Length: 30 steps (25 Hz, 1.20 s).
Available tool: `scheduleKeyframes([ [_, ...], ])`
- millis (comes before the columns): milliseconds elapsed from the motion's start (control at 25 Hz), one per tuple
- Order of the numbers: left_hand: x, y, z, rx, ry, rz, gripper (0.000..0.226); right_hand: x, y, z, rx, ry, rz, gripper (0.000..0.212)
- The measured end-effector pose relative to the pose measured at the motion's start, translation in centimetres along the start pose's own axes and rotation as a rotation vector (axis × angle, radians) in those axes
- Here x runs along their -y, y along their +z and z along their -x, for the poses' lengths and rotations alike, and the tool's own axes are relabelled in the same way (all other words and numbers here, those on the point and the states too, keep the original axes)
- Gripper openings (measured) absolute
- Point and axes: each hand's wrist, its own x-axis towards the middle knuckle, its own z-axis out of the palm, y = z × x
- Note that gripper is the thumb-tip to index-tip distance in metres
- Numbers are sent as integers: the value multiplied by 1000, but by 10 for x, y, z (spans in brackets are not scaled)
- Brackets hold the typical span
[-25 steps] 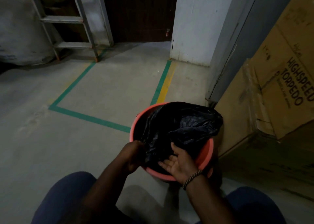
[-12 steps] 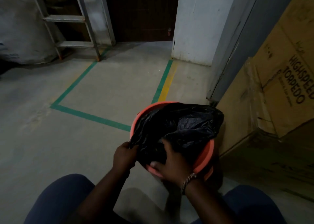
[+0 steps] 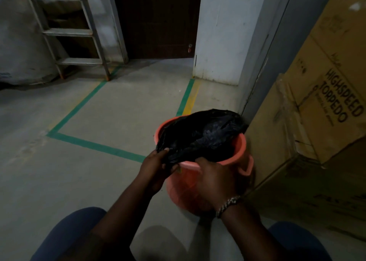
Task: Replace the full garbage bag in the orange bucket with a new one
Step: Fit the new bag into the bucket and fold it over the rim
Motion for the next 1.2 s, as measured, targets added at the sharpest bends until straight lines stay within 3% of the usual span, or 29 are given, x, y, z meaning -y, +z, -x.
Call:
scheduleKeyframes([
  [80,7,16,-2,60,32,-32,19,-21,3,-13,-88,195,-172,26],
  [200,16,39,-3,108,54,-5,24,-31,5,-40,-74,418,-529,6],
  [320,19,57,-6,94,108,-8,20,-40,1,-56,-157,401,-461,7],
  [480,12,67,-2,72,107,62,16,-44,-7,-65,69,256,-508,41],
  [560,8,67,-3,76,67,116,20,-40,-6,-60,116,177,-470,33],
  [680,7,67,-5,53,48,177,15,-33,2,-48,-94,229,-525,8],
  [800,10,65,-7,72,61,230,13,-38,6,-39,-198,265,-608,16],
  [920,14,57,-12,87,60,213,10,-44,11,-33,-59,271,-563,13],
  [1000,15,51,-13,105,62,191,20,-41,14,-30,37,471,-679,25],
  [1120,21,48,-9,158,83,143,37,-32,0,-33,6,911,-1123,40],
  [1200,29,46,-4,171,107,104,38,-36,-3,-36,-59,917,-1053,47],
])
